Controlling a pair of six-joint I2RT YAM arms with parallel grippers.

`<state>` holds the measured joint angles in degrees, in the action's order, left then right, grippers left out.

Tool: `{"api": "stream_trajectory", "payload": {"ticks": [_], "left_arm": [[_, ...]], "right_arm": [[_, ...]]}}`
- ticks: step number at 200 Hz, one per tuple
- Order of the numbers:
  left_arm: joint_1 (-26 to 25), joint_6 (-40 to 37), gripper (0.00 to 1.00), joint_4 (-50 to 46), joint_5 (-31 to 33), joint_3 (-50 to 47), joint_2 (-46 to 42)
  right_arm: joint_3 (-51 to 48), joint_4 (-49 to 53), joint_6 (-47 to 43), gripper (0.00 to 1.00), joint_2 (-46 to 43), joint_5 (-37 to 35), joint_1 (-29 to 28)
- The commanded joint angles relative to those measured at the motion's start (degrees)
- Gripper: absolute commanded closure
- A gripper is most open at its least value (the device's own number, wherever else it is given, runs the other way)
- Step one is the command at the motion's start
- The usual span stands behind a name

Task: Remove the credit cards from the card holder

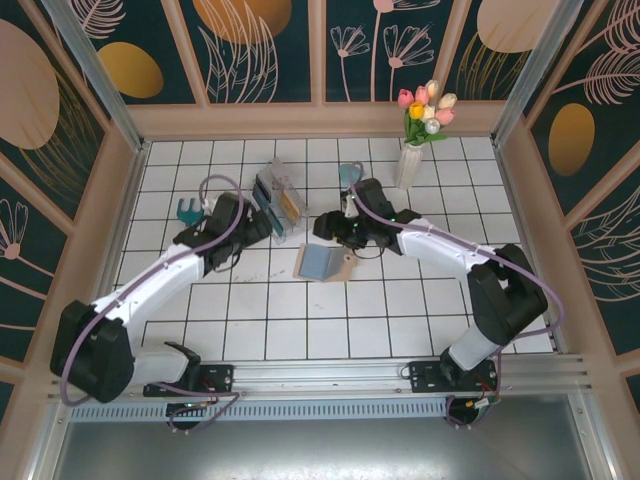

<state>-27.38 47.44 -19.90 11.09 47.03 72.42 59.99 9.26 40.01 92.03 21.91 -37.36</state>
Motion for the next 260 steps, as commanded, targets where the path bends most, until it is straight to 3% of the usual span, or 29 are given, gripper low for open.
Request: {"api": "stream_trajectory", "payload": {"ticks": [1,44,74,112,165,202,260], "left_arm": [[0.2,-0.8,0.01,7.6,-5.1,-6.8,-4.9],[0.2,-2.9,0.02,14.5,-14.3,-15.0,-7.9],[0.0,-1.7,0.03,18.8,-22.2,-16.4,-5.1],[-2.1,1.5,0.10,23.5,-26.4,-15.5,0.0],[-6.5,4.9,0.32,25.6,-24.8,-11.8,7.8],[-8.4,5.5,0.54,27.4,-26.6,-9.0,11.6],[-8.6,4.6,0.63,27.0,-26.5,-6.2,17.3]], "right_arm": [[0.9,1.3,4.2,0.41,2.0,-3.1,-1.9],[-4.1,-4.5,10.2,0.44,3.7,-3.9,-3.5],[-5.1,-4.6,11.6,0.44,5.6,-4.5,-3.5],[-6.9,-5.1,12.1,0.45,6.9,-4.8,-3.1],[-7.7,-6.8,9.6,0.52,8.6,-2.5,-2.6],[-7.7,-6.2,8.7,0.57,9.2,-2.5,-2.1],[-8.5,-5.8,8.0,0.60,9.2,-2.8,-1.6]]}}
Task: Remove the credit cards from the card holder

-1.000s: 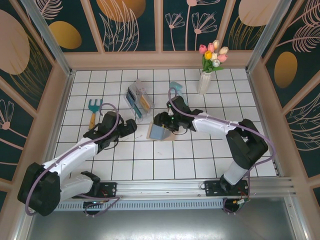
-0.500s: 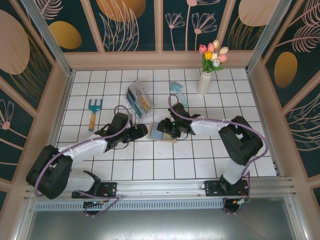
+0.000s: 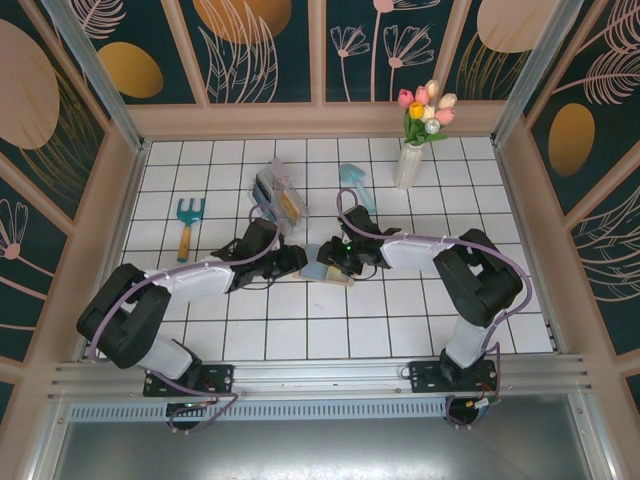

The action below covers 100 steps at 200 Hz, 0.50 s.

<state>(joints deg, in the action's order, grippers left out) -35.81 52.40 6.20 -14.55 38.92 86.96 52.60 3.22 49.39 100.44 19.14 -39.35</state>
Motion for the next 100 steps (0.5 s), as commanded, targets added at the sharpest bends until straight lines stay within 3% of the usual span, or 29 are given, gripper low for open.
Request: {"api": "stream_trajectory", "payload": {"ticks": [1,21,100], "left_arm": [[-0.2,-0.3,0.63,1.0,-0.9,1.9,2.8],[-0.4,-1.3,0.71,0.8,-1.8,2.9,4.9],[-0.5,-4.3,0.76,-0.7,-3.6,4.6,8.8]], "right_arm": [[-1.1,0.2,-1.4,0.60,0.8,0.1,0.4],[-1.1,0.4,-1.4,0.63,0.9,0.2,0.4],[-1.2,0.0,-1.6,0.63,1.9,1.3,0.6]]}}
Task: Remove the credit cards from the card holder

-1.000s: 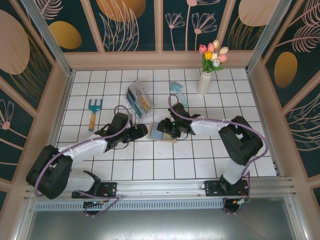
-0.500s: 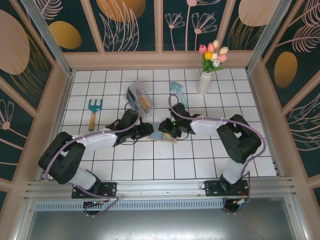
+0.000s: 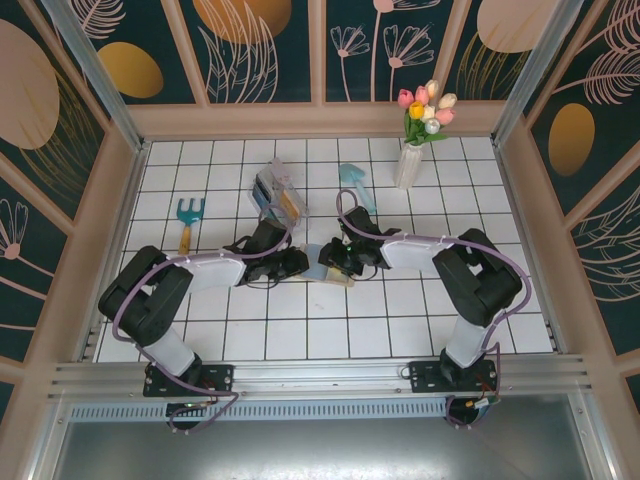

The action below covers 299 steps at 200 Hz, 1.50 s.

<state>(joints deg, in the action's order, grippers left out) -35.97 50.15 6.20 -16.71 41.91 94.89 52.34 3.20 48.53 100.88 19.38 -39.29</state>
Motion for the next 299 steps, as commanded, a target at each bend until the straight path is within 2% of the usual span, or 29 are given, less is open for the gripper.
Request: {"api": "stream_trajectory", "payload": {"ticks": [1,44,96,160,214,299], "left_arm": [[-0.4,-2.1,0.76,-0.7,-1.5,1.6,0.9],[-0.4,-2.9,0.70,-3.2,1.4,2.0,0.5],[-0.5,-3.9,0.79,-2.6,-3.2,2.6,3.0],[-0.5,-4.6,0.77,-1.2,-7.7,4.3,4.9],[-0.6,-3.7,0.73,2.3,-11.6,4.8,4.7],[-1.3,-1.5,0.71,8.4,-16.2,4.6,3.6]], "right_arm": [[-1.0,0.1,-0.7,0.63,1.5,1.0,0.5],[-1.2,0.0,-0.5,0.63,1.2,1.2,0.9],[-1.7,-0.6,-0.3,0.68,0.8,1.6,1.1],[-3.2,-2.7,0.8,0.71,-0.8,2.0,1.7],[-6.6,-6.9,2.3,0.66,-7.8,1.4,3.0],[-7.4,-4.1,2.0,0.65,-12.8,-2.7,4.0]]}}
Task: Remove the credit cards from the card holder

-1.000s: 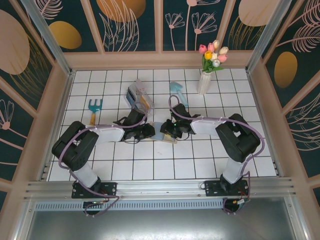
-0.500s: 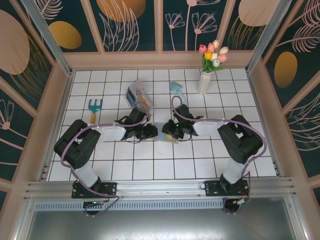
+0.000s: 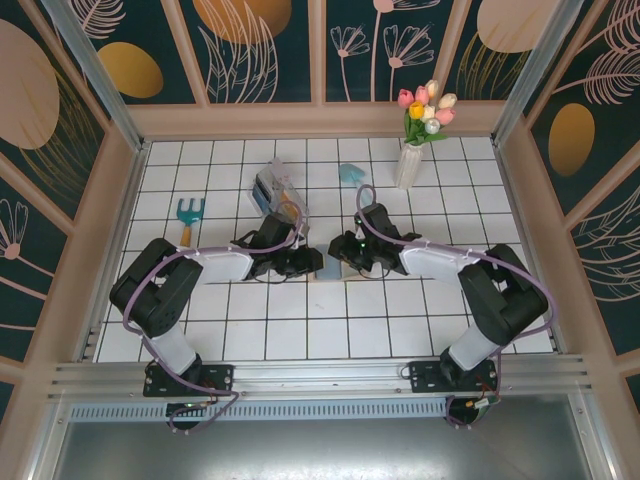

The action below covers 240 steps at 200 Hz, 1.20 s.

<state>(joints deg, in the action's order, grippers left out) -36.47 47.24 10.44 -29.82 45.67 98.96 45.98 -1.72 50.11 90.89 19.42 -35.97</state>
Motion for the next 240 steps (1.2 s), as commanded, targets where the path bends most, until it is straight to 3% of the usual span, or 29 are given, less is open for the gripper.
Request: {"api": "stream_trajectory", "payload": {"ticks": [1,49,112,184,240], "left_arm": [[-0.8,1.4,0.71,4.3,-3.1,0.8,-0.4],[-1.8,3.9,0.70,9.6,-4.6,1.1,-0.4],[-3.4,5.2,0.67,11.7,-5.3,5.9,3.5],[-5.0,5.6,0.62,12.3,-1.8,13.0,9.9],[-6.2,4.4,0.63,5.5,4.6,16.3,14.1]], "right_arm": [[-1.1,0.9,0.4,0.65,-2.9,-2.9,0.7],[-2.6,4.3,0.9,0.65,-7.4,-8.0,2.7],[-4.5,6.3,0.1,0.63,-11.6,-9.1,6.3],[-5.4,7.7,-0.3,0.63,-14.3,-10.5,8.3],[-5.6,7.0,-0.8,0.66,-14.2,-8.5,8.4]]}}
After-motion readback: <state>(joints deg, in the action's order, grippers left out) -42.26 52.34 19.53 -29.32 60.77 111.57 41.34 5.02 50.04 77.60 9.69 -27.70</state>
